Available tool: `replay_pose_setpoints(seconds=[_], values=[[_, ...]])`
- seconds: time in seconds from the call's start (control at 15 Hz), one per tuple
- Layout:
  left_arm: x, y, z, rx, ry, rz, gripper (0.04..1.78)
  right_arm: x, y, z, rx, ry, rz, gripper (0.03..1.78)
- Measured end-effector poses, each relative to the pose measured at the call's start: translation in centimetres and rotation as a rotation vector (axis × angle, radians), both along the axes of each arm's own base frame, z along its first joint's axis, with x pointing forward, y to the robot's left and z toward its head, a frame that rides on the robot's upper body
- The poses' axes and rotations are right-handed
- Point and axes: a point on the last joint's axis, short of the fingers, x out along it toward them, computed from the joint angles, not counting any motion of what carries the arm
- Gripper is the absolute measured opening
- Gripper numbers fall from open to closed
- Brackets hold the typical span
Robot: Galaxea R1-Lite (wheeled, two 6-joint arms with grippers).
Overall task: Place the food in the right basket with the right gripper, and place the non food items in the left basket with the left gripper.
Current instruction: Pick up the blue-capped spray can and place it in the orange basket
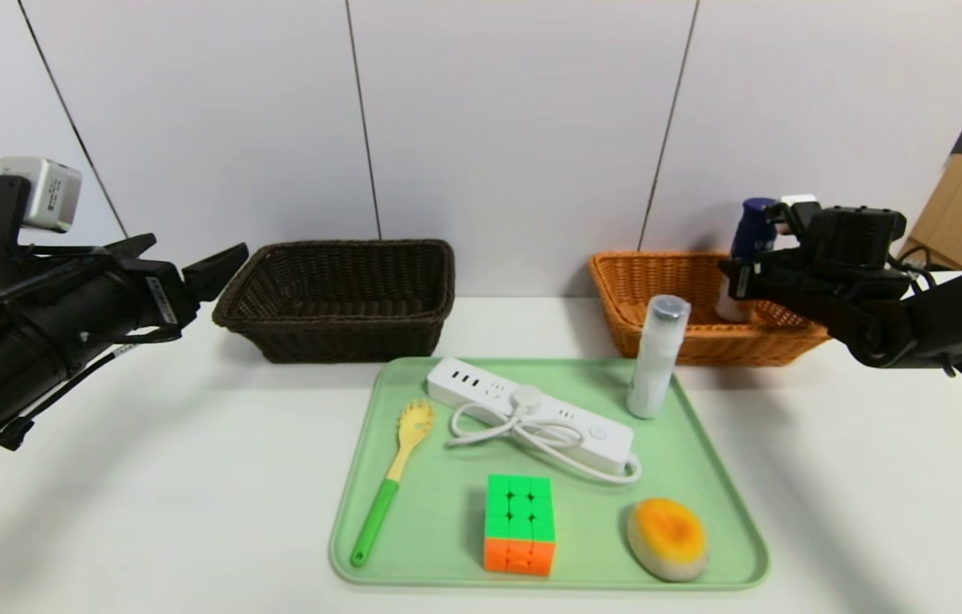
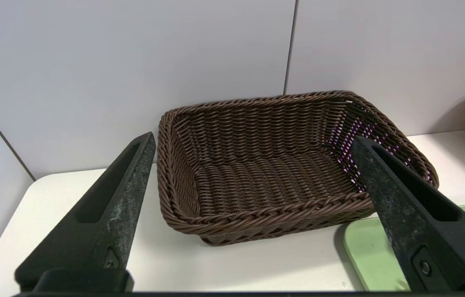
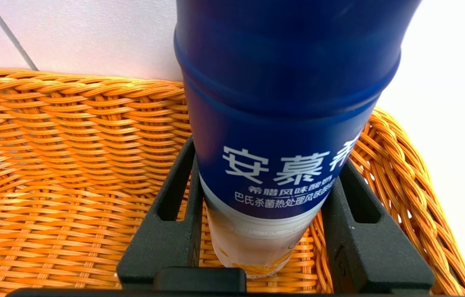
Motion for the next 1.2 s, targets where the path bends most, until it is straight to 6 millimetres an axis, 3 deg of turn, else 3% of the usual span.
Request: replay_pose_setpoints(seconds=[0.13, 0.47, 0.73, 1.0, 1.2], values=[[0.0, 0.0, 0.0, 0.000, 0.000, 0.002, 1.69, -0.1, 0.0, 0.2, 0.000, -0.004, -0.001, 0.80], [0.0, 0.0, 0.0, 0.000, 0.001, 0.003, 1.69, -0.5, 0.1, 0.0, -0.003, 0.000, -0.006, 1.20], [-0.1, 0.0, 0.0, 0.002, 0.001, 0.003, 1.69, -1.1, 0.0, -0.6, -0.022, -0.031, -0.006, 1.40], [-0.1, 0.0, 0.0, 0.005, -0.002, 0.003, 1.69, -2.7, -0.1, -0.8, -0.034, 0.006, -0.007, 1.52], [-0.2, 0.0, 0.0, 0.007, 0.000, 0.003, 1.69, -5.2, 0.0, -0.3, -0.026, 0.030, 0.000, 1.58]])
